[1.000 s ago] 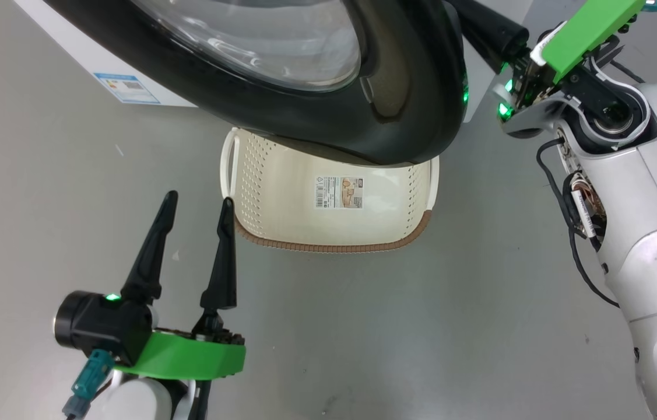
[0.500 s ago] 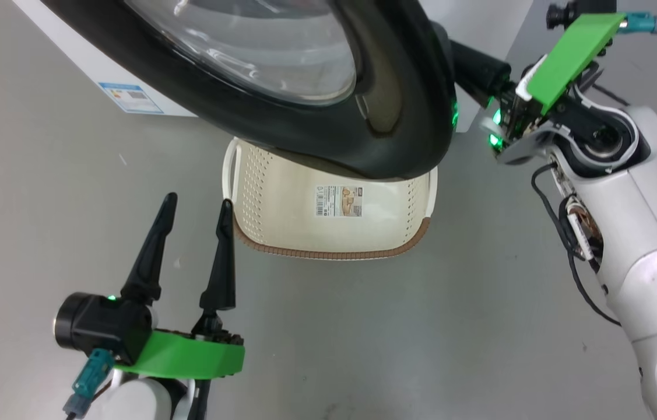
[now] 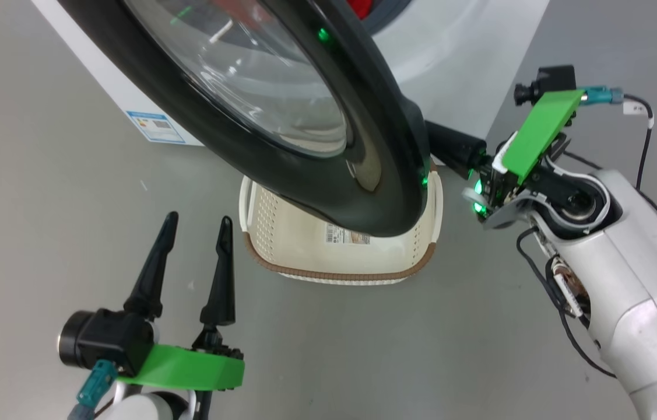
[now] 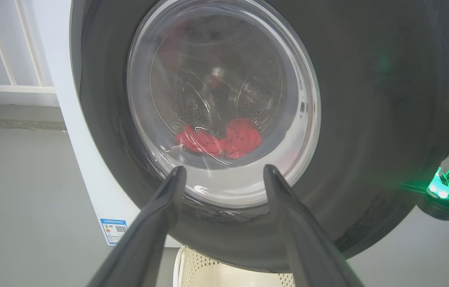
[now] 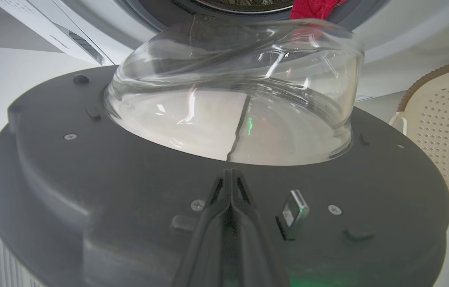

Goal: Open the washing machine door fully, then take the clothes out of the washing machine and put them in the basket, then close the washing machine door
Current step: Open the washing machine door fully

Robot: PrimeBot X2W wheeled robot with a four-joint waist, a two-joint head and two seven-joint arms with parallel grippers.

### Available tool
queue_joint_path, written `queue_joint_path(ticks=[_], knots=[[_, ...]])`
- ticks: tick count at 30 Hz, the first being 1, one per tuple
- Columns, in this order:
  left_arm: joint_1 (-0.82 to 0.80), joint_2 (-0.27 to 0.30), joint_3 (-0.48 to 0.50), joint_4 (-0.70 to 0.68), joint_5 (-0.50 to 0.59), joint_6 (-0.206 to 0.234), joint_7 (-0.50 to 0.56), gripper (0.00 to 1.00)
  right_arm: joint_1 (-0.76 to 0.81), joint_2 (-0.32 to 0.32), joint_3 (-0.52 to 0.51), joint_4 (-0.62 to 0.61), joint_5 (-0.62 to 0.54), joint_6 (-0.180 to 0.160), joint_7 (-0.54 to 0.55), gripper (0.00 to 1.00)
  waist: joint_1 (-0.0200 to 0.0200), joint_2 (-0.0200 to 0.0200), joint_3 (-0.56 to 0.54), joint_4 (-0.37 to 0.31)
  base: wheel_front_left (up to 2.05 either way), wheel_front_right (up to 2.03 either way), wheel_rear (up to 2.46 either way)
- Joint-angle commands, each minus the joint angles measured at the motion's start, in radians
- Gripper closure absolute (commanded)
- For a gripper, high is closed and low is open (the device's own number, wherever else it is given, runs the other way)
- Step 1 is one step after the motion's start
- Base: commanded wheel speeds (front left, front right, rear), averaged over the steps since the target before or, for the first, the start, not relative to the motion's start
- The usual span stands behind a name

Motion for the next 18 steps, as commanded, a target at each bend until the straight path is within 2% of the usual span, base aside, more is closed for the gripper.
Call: queue_joint_path(ticks=[1, 18], knots=[[0.012, 0.016, 0.030, -0.019, -0.006, 0.006, -0.005, 0.00, 0.022, 0.014, 0.019, -0.035, 0.013, 0.005, -0.005, 1.00, 0.0000, 0.0000, -0.022, 0.016, 0.00, 0.00, 0.00], [0.080, 0.016, 0.036, -0.024, -0.018, 0.022, -0.005, 0.00, 0.124, -0.057, 0.187, -0.118, 0.155, 0.005, -0.071, 1.00, 0.0000, 0.0000, -0.127, 0.117, 0.00, 0.00, 0.00]])
